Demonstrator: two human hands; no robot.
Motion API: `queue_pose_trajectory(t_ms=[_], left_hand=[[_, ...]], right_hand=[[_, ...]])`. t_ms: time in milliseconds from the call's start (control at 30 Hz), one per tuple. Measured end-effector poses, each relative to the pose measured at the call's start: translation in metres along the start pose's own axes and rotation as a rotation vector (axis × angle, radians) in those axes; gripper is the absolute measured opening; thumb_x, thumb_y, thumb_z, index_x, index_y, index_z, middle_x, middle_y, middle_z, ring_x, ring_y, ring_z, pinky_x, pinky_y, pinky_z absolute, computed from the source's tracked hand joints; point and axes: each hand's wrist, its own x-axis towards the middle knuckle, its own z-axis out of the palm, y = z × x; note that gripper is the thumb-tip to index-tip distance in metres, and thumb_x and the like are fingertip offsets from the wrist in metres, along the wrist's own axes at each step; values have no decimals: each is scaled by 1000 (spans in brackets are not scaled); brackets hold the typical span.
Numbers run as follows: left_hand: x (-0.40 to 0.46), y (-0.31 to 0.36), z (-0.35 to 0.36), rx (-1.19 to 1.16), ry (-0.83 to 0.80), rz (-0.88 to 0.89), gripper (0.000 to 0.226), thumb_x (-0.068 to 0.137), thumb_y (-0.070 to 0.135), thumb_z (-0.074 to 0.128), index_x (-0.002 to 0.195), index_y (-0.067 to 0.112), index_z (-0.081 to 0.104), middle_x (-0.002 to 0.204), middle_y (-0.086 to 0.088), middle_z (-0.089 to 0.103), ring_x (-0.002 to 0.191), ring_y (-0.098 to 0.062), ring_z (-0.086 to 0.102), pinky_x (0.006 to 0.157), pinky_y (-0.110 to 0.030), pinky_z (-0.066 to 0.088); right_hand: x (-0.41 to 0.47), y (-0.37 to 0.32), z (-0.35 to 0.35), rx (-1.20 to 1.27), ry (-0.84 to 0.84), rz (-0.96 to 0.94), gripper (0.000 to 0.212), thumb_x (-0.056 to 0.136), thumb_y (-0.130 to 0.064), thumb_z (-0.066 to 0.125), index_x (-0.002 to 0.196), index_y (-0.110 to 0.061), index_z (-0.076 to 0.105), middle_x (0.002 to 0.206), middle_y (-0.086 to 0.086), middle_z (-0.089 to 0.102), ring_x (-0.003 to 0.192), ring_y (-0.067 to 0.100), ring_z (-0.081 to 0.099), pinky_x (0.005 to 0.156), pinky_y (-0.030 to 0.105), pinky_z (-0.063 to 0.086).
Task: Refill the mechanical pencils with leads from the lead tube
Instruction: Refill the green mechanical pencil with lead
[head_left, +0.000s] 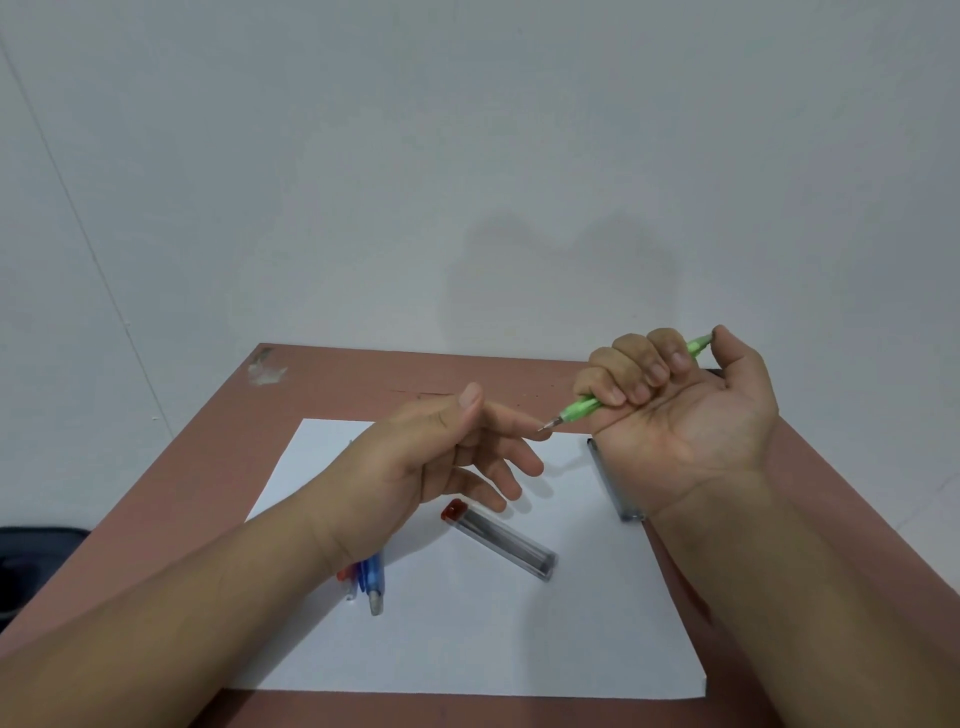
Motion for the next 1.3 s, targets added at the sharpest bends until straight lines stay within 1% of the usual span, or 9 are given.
queue_pose_trajectory(t_ms=[100,200,300,500,800,1033,1200,1233,1300], left_hand=[[-2,0,0,27,18,27,50,95,44,48,115,6,72,106,-20,70,88,-30,65,80,-43,53],[-4,0,3,100,60,56,27,95,23,58,110,9,75,100,-14,72,84,-26,66,78,-37,54],[-2,-1,8,128,124,78,19,89,17,64,99,12,79,91,-10,74,78,-21,67,75,-31,56],[-1,0,11,141,165,102,13,85,17,68,91,16,80,85,-8,75,75,-19,67,75,-31,56],[-1,1,13,148,191,105,11,85,19,69,86,17,79,83,-8,74,74,-19,66,74,-31,54],[0,0,13,189,208,86,10,83,23,69,81,22,79,84,-9,75,75,-19,66,75,-33,56],[1,-2,10,223,236,73,7,87,20,73,84,21,80,85,-8,75,77,-20,67,81,-42,56],[1,-1,10,225,244,68,5,87,23,75,85,21,80,86,-8,76,78,-20,67,82,-42,56],[1,-2,10,239,268,56,11,82,29,74,85,20,80,86,-8,76,78,-20,67,82,-41,56]], right_hand=[[0,0,0,4,-5,3,38,93,-42,35,64,-18,33,64,-3,27,50,15,24,51,26,28],[-1,1,0,12,-17,11,38,93,-42,34,64,-18,33,64,-3,27,50,14,24,50,27,29],[-2,3,1,13,-19,16,38,93,-41,34,63,-17,33,63,-3,27,49,14,24,48,27,29],[-4,5,3,10,-35,15,30,84,-38,41,63,-18,33,62,-3,27,49,14,25,47,26,30],[-4,8,4,21,-15,22,40,93,-42,34,62,-18,33,62,-3,26,49,14,24,48,26,30],[-5,12,3,20,4,24,42,93,-46,37,63,-17,34,63,-2,27,49,15,26,49,25,32],[-3,14,1,-60,-22,10,45,98,-48,39,68,-15,41,66,1,37,53,16,37,54,28,40],[-2,15,0,-89,-34,6,45,100,-49,38,71,-15,43,68,2,40,56,18,42,56,29,44],[-1,17,-1,-163,-42,10,43,103,-48,39,78,-14,49,71,5,48,63,21,51,65,33,50]])
